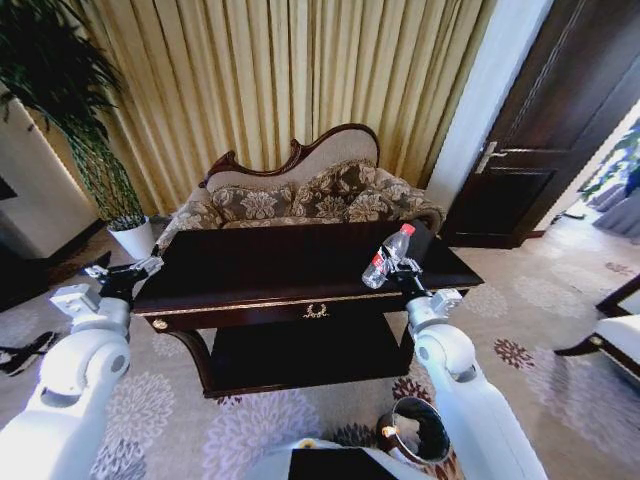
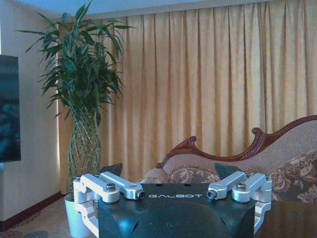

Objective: Move to the front of the table and place the trash on the table into the trash bin.

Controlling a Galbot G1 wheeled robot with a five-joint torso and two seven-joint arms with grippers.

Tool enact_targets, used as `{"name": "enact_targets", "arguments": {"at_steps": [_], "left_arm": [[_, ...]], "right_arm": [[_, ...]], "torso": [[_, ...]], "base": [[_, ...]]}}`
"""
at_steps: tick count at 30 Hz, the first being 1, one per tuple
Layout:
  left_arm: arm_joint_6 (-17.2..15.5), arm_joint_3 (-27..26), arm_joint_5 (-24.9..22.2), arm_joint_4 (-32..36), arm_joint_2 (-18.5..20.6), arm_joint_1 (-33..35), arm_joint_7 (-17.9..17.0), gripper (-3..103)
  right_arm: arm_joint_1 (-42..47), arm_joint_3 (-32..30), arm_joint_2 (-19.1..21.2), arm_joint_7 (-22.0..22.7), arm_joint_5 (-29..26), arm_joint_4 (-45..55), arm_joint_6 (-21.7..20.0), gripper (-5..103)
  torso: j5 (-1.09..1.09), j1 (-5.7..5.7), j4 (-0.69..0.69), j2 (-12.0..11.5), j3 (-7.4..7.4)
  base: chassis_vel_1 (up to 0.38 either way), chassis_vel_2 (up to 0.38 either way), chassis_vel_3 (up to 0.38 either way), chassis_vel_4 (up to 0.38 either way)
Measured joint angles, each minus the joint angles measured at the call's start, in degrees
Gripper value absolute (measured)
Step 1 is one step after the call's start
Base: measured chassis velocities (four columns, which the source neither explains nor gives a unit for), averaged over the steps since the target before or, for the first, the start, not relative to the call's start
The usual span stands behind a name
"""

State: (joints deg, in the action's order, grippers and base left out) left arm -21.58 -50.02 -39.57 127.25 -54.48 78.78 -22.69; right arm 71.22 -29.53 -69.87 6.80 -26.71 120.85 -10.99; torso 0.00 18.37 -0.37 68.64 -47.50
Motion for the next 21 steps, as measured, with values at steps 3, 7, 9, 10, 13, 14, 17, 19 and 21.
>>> {"name": "enact_targets", "arguments": {"at_steps": [3, 7, 9, 10, 13, 14, 17, 19, 21], "left_arm": [[0.1, 0.3, 0.2, -0.1, 0.0, -0.1, 0.1, 100], [0.2, 0.5, 0.2, -0.2, 0.0, 0.0, 0.1, 100], [0.2, 0.5, 0.2, -0.2, 0.0, 0.0, 0.1, 100], [0.2, 0.6, 0.3, -0.4, 0.0, -0.1, 0.2, 100], [0.3, 0.7, 0.3, -0.5, 0.0, -0.2, 0.2, 100], [0.5, 0.8, 0.3, -0.6, 0.1, -0.2, 0.2, 100], [0.6, 0.8, 0.3, -0.6, 0.1, -0.2, 0.3, 100], [0.7, 0.9, 0.3, -0.7, 0.2, -0.2, 0.3, 100], [0.7, 1.0, 0.3, -0.7, 0.2, -0.3, 0.3, 100]], "right_arm": [[0.1, -0.5, 0.0, 0.0, 0.0, -0.1, 0.2, 31], [0.1, -0.7, 0.1, 0.0, 0.0, -0.1, 0.3, 31], [0.1, -0.8, 0.1, 0.0, 0.0, -0.2, 0.3, 31], [0.1, -0.8, 0.0, 0.0, 0.0, -0.2, 0.3, 31], [0.1, -0.8, -0.1, 0.0, 0.0, -0.4, 0.4, 31], [0.1, -0.7, -0.1, 0.0, 0.0, -0.5, 0.4, 31], [0.1, -0.7, -0.1, 0.0, 0.1, -0.5, 0.5, 31], [0.2, -0.7, -0.2, 0.0, 0.1, -0.6, 0.5, 31], [0.2, -0.7, -0.2, 0.0, 0.2, -0.7, 0.5, 31]], "torso": [[0.0, 0.0, -0.01, 0.0, 0.0], [0.0, -0.01, 0.0, 0.0, 0.0], [0.0, -0.01, 0.0, 0.0, 0.01], [0.0, -0.01, 0.0, 0.0, 0.01], [0.0, -0.01, 0.0, 0.0, 0.01], [0.0, -0.01, 0.0, 0.0, 0.01], [0.0, -0.01, 0.0, 0.0, 0.01], [0.0, -0.01, 0.0, 0.0, 0.0], [0.0, 0.0, 0.0, 0.0, 0.0]], "base": [[0.122, -0.118, -0.135, 0.117], [0.149, -0.133, -0.142, 0.129], [0.142, -0.123, -0.138, 0.138], [0.141, -0.13, -0.121, 0.131], [0.133, -0.11, -0.111, 0.125], [0.117, -0.134, -0.122, 0.114], [0.12, -0.126, -0.12, 0.096], [0.116, -0.116, -0.117, 0.114], [0.119, -0.109, -0.12, 0.109]]}}
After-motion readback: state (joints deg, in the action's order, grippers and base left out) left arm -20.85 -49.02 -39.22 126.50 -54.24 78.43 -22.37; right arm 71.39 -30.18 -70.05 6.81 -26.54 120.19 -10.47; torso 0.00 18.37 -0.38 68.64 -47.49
